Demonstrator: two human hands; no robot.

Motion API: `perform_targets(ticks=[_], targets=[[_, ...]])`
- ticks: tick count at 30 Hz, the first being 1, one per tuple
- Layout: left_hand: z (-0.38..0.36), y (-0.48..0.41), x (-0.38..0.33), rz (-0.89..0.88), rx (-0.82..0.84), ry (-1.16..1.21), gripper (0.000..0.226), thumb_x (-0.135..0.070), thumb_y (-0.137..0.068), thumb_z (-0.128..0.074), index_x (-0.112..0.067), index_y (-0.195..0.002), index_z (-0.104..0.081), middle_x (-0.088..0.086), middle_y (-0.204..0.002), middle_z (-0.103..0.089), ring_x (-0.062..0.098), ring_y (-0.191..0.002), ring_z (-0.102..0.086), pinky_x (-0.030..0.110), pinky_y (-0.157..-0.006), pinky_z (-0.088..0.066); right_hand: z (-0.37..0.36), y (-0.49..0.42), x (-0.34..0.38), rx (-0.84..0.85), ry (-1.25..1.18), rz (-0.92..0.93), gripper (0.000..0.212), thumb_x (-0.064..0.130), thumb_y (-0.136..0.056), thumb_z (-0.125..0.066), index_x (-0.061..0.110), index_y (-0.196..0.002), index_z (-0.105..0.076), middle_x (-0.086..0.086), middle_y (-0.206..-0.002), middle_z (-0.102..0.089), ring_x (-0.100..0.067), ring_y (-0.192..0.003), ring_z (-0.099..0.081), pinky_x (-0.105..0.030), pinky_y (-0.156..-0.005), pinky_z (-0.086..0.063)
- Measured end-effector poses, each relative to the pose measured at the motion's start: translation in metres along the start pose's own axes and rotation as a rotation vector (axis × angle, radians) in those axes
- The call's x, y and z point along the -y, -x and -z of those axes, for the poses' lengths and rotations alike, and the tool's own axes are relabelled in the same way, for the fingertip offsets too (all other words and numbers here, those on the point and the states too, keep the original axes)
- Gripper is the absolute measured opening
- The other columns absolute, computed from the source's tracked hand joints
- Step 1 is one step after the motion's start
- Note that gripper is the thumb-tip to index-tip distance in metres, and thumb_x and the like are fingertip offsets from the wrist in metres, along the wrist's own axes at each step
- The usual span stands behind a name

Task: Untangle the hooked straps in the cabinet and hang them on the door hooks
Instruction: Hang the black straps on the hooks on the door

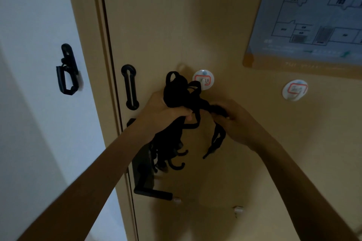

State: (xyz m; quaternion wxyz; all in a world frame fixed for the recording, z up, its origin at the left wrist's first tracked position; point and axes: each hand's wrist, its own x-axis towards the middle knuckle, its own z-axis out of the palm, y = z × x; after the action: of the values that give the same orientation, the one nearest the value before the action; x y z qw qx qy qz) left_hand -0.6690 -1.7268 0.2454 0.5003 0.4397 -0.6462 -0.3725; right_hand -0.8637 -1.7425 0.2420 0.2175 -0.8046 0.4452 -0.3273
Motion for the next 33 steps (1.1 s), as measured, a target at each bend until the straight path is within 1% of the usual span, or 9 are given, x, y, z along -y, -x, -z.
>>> perform_targets(ticks=[2,4,9,13,16,20,25,29,33], targets=[[0.000,-0.001,0.002,0.015,0.026,-0.046,0.002,-0.001,-0.077,-0.070,-0.003,-0.075,-0.071,-0.012,-0.063,-0.070,-0.004,-0.067,-0.065,0.004,-0.062,-0.048,0.002,0.000,0.000,-0.042,-0.040,-0.032,0.029,0.007,-0.096,-0.046,0.029,-0.101,-0.063,0.015,-0.086,-0.060,0.001,-0.082,-0.058,-0.023,-0.078,-0.047],[0.000,-0.002,0.004,0.029,0.053,-0.051,0.014,-0.003,-0.075,-0.073,-0.016,-0.074,-0.069,-0.022,-0.061,-0.067,-0.010,-0.066,-0.063,0.001,-0.060,-0.047,0.006,-0.001,0.000,-0.075,-0.197,-0.087,0.024,0.003,-0.094,-0.047,0.016,-0.105,-0.065,0.001,-0.087,-0.066,-0.019,-0.082,-0.065,-0.035,-0.082,-0.053],[0.000,-0.002,0.004,0.025,0.135,-0.020,0.019,-0.004,-0.077,-0.072,-0.021,-0.078,-0.064,-0.019,-0.068,-0.068,-0.010,-0.071,-0.064,0.005,-0.065,-0.048,0.009,-0.003,0.009,-0.013,-0.536,-0.164,0.022,-0.006,-0.090,-0.041,0.002,-0.091,-0.061,-0.011,-0.063,-0.057,-0.024,-0.053,-0.053,-0.034,-0.058,-0.046],[-0.004,-0.004,-0.001,0.022,0.105,0.127,0.017,-0.005,-0.079,-0.069,-0.018,-0.089,-0.066,-0.014,-0.077,-0.071,-0.004,-0.079,-0.066,0.011,-0.071,-0.051,0.013,-0.007,0.014,0.089,-0.752,-0.156,0.013,0.005,-0.082,-0.052,0.001,-0.093,-0.059,-0.012,-0.071,-0.055,-0.021,-0.051,-0.044,-0.031,-0.053,-0.038],[-0.008,-0.009,-0.008,0.019,0.111,0.138,0.023,-0.010,-0.078,-0.072,-0.023,-0.097,-0.068,-0.007,-0.095,-0.071,0.003,-0.093,-0.066,0.017,-0.080,-0.052,0.017,-0.011,0.021,0.083,-0.618,-0.084,0.014,-0.005,-0.080,-0.063,0.003,-0.090,-0.058,-0.014,-0.070,-0.056,-0.020,-0.053,-0.052,-0.030,-0.055,-0.047],[-0.009,-0.018,-0.024,-0.048,0.228,0.099,0.035,0.003,-0.080,-0.067,-0.027,-0.098,-0.061,-0.015,-0.080,-0.072,-0.006,-0.079,-0.066,0.006,-0.064,-0.049,0.029,-0.020,0.030,-0.024,-0.404,-0.008,0.020,-0.015,-0.074,-0.063,0.002,-0.081,-0.054,-0.012,-0.064,-0.064,-0.022,-0.055,-0.063,-0.028,-0.058,-0.053],[0.010,-0.037,-0.041,0.005,0.242,-0.066,0.029,-0.018,-0.072,-0.078,-0.027,-0.098,-0.069,-0.009,-0.093,-0.073,0.010,-0.096,-0.066,0.029,-0.093,-0.050,0.052,-0.035,0.040,-0.040,-0.252,0.008,0.030,-0.004,-0.083,-0.056,0.017,-0.066,-0.044,-0.001,-0.061,-0.044,-0.015,-0.053,-0.042,-0.032,-0.054,-0.034],[0.028,-0.048,-0.072,-0.052,0.323,-0.136,0.012,-0.019,-0.077,-0.073,-0.029,-0.072,-0.068,-0.013,-0.075,-0.069,0.002,-0.080,-0.064,0.023,-0.078,-0.047,0.072,-0.043,0.055,0.032,-0.135,0.075,0.003,0.017,-0.089,-0.057,0.021,-0.089,-0.058,0.009,-0.072,-0.053,0.003,-0.053,-0.045,-0.021,-0.057,-0.034],[0.043,-0.059,-0.103,-0.138,0.308,-0.187,0.015,-0.013,-0.084,-0.065,-0.005,-0.071,-0.064,0.001,-0.064,-0.065,0.009,-0.065,-0.063,0.018,-0.066,-0.049,0.095,-0.051,0.070,0.041,-0.015,0.182,0.033,0.031,-0.097,-0.042,0.002,-0.098,-0.058,0.008,-0.068,-0.047,-0.001,-0.059,-0.044,-0.017,-0.062,-0.036]])
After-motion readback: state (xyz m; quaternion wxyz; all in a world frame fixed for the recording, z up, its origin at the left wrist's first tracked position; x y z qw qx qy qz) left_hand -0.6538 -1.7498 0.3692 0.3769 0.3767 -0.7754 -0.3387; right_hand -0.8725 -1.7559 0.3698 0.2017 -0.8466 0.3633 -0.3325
